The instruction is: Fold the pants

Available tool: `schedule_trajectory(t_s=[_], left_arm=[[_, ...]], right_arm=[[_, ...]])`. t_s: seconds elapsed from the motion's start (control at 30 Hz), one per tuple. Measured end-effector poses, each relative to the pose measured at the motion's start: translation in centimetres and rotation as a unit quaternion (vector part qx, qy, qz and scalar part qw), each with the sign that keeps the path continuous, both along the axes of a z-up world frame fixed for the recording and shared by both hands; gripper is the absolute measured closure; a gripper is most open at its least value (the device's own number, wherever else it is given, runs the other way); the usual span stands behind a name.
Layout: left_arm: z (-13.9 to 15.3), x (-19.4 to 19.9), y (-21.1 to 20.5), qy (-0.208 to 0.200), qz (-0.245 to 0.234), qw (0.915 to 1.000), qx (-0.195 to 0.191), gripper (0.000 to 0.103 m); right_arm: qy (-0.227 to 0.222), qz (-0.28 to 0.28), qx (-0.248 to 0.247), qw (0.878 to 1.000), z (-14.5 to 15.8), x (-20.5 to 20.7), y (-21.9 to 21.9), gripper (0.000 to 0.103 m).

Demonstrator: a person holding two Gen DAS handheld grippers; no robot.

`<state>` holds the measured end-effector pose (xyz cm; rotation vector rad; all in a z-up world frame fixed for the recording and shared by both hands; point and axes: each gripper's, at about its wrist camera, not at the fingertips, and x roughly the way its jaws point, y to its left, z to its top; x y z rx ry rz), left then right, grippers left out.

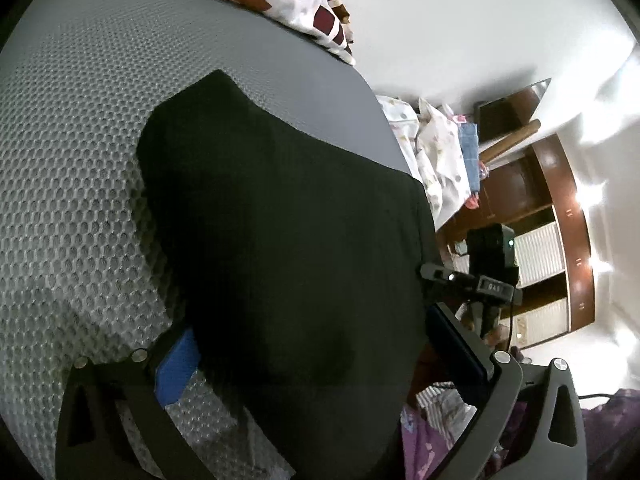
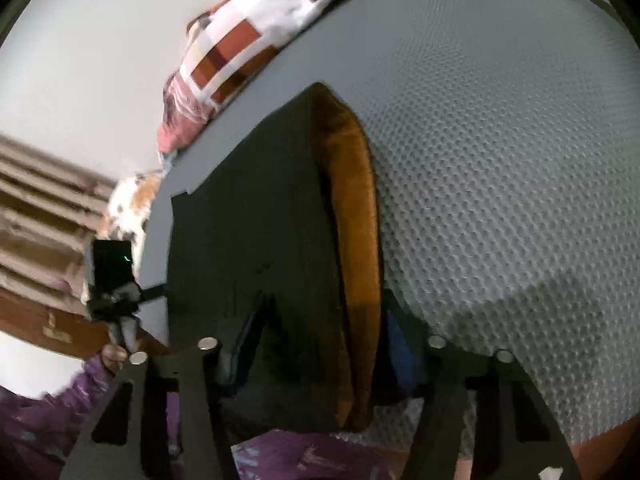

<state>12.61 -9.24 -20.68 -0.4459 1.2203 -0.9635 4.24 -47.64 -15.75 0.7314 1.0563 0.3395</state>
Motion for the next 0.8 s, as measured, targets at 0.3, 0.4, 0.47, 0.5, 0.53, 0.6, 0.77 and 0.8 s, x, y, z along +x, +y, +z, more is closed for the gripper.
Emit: schedule_trajectory(t_s=[0.3,0.4,0.47,0.5,0.53,0.6,0.77,0.8], left_arm=[[-1.3,1.4,4.2,0.006,0.064,0.9979,0.009,0.062],[-0.5,2.6,6.9,-0.005,0.085,0.9962,0.022,0.062],[0.1,3.2,9.6,-0.008,0.106,0.994,0.027,0.062],[0.5,3.5,10.7,-0.014,0.113,0.9928,0.037,0.062],[0.7,3.7,11.4,-0.02,0.115,0.992,0.048,0.062],[0.7,4.2,12.7,-0.026,0.116,0.99,0.076,0.062],[0.0,3.9,14.0,-0.023,0.139,0.9873,0.074,0.053],[0.2,3.6,13.7,-0.035,0.132,0.9868,0.086,0.051]], right_arm=[[-0.005,-0.034,0.107,0.994,-2.0,-0.1,0.8,0.071],[-0.012,-0.03,0.14,0.99,-2.2,1.3,2.9,0.072],[-0.021,-0.014,0.142,0.989,-2.0,2.8,5.0,0.072],[-0.024,-0.007,0.144,0.989,-1.8,3.4,5.9,0.072],[-0.025,0.0,0.143,0.989,-1.7,4.0,6.7,0.072],[-0.027,0.02,0.129,0.991,-1.5,5.1,8.6,0.072],[-0.03,0.047,0.077,0.995,-0.2,5.7,10.4,0.068],[-0.03,0.048,0.069,0.996,0.0,5.6,10.3,0.065]])
